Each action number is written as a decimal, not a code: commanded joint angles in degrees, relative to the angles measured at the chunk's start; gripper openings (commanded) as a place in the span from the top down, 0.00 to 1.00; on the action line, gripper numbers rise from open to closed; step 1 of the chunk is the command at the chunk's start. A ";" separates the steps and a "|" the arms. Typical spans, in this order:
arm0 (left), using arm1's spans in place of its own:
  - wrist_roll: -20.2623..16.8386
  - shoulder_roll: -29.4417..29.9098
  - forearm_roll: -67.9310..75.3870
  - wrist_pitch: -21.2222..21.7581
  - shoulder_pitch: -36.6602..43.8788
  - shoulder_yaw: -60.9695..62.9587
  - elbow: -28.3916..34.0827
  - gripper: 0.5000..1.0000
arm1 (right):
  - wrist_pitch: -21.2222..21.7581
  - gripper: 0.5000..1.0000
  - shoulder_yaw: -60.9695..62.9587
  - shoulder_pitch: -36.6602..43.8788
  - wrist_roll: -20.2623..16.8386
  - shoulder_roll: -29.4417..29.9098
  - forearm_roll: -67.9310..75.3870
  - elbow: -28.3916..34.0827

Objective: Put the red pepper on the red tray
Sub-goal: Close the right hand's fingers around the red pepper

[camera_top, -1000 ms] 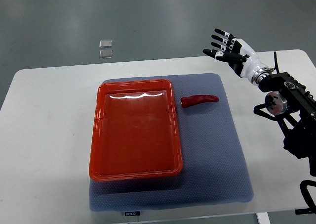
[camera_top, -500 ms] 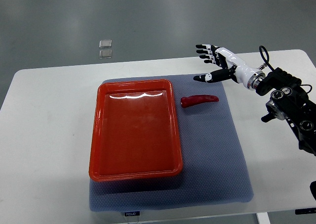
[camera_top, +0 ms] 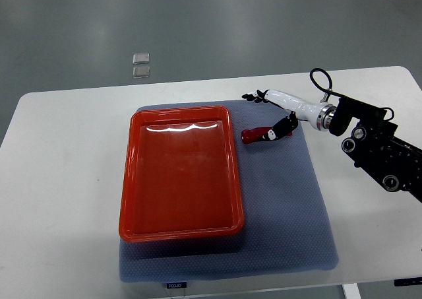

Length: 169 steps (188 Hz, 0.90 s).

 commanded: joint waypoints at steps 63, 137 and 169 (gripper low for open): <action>-0.01 0.00 0.00 -0.03 0.00 0.00 0.00 0.00 | -3.74 0.25 -2.87 0.02 -0.06 0.36 -9.98 -2.20; -0.01 0.00 0.00 -0.03 0.00 0.00 0.00 0.00 | -4.62 0.44 -3.67 0.02 -0.24 1.15 -11.83 -3.17; -0.01 0.00 0.00 -0.03 0.00 0.00 0.00 0.00 | -4.62 0.49 -4.10 0.11 -0.24 1.50 -11.91 -3.87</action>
